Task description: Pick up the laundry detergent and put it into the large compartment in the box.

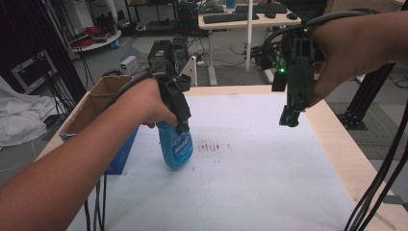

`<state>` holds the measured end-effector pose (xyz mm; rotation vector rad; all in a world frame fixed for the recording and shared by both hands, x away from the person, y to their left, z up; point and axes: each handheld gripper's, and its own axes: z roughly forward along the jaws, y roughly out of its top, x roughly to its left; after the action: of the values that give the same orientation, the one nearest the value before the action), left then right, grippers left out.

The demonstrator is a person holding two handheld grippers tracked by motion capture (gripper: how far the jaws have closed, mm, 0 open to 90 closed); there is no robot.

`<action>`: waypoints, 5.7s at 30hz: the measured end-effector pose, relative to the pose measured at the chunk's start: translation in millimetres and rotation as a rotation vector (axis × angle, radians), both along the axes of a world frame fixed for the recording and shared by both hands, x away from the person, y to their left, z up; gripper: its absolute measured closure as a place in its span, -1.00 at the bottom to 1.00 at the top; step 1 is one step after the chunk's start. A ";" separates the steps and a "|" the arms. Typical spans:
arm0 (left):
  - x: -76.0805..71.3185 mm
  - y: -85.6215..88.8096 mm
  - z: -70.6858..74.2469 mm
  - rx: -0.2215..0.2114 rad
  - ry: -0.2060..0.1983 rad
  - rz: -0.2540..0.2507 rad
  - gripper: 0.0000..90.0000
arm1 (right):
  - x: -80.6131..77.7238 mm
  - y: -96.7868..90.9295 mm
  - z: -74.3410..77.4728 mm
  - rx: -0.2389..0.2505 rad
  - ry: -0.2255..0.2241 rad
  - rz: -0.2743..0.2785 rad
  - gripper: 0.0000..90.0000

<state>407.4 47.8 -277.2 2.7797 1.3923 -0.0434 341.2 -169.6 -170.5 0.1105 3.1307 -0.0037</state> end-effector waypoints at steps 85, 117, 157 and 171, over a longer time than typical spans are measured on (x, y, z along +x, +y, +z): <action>24.9 201.4 18.8 0.037 0.021 0.027 -0.16 | 17.9 14.0 -27.3 -0.035 0.049 -0.012 -0.97; 26.5 206.2 -16.2 0.018 0.018 -0.115 -0.17 | 18.9 21.1 -29.3 -0.037 0.052 -0.002 -0.97; 12.3 206.6 46.0 0.041 -0.045 -0.073 -0.57 | 14.6 11.7 -24.6 -0.011 0.037 -0.006 -0.97; 0.5 178.7 73.5 0.042 -0.050 -0.193 -0.75 | 16.3 12.8 -24.8 -0.012 0.045 -0.004 -0.97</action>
<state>407.9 226.5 -203.7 2.9176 1.1235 0.0508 357.5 -156.8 -195.3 0.1182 3.1754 -0.0253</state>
